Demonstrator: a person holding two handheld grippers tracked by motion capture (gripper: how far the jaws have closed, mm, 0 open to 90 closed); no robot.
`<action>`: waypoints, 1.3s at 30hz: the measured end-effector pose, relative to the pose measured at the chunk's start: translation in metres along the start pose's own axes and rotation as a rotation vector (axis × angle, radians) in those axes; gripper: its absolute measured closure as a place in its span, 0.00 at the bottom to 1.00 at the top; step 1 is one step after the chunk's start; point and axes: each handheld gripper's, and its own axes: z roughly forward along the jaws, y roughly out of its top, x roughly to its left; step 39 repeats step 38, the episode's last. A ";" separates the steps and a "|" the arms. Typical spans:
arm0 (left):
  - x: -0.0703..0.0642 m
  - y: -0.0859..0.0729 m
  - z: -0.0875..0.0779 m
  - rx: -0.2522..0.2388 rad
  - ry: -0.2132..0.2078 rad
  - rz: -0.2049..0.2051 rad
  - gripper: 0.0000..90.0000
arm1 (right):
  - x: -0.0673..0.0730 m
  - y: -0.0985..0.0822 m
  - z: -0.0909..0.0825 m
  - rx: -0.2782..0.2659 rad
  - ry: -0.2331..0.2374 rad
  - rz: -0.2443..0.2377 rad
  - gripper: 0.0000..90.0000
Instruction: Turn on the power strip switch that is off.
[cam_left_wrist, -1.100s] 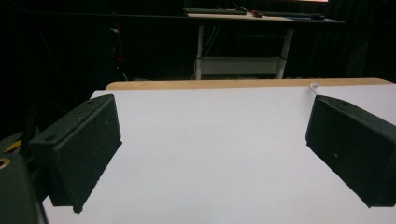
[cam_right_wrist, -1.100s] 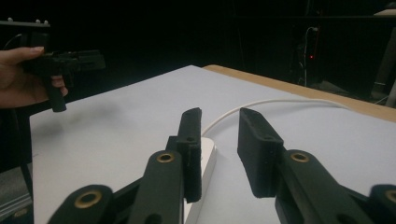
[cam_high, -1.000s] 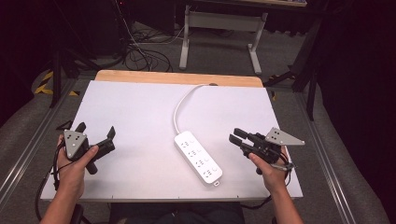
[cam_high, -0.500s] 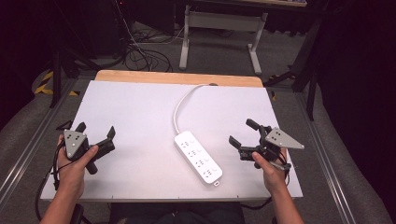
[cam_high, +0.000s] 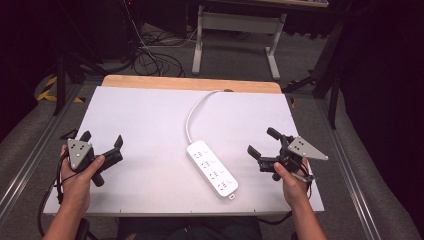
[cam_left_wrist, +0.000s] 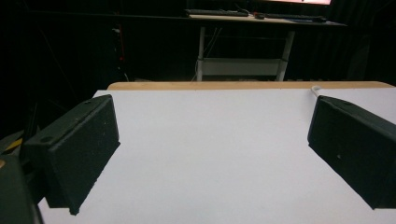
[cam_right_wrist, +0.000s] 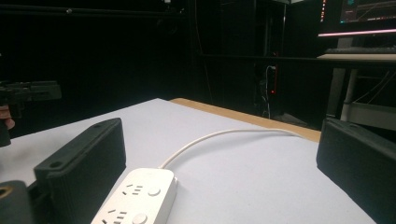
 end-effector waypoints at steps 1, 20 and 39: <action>0.000 0.000 0.000 0.000 -0.001 0.000 0.03 | 0.000 0.000 0.000 0.000 -0.001 0.002 0.02; 0.001 0.001 -0.001 -0.017 0.015 -0.002 0.01 | -0.002 -0.003 0.001 0.001 -0.004 0.006 0.02; 0.001 0.000 -0.002 -0.009 0.010 -0.001 0.01 | -0.002 -0.005 0.004 0.013 0.003 0.002 0.02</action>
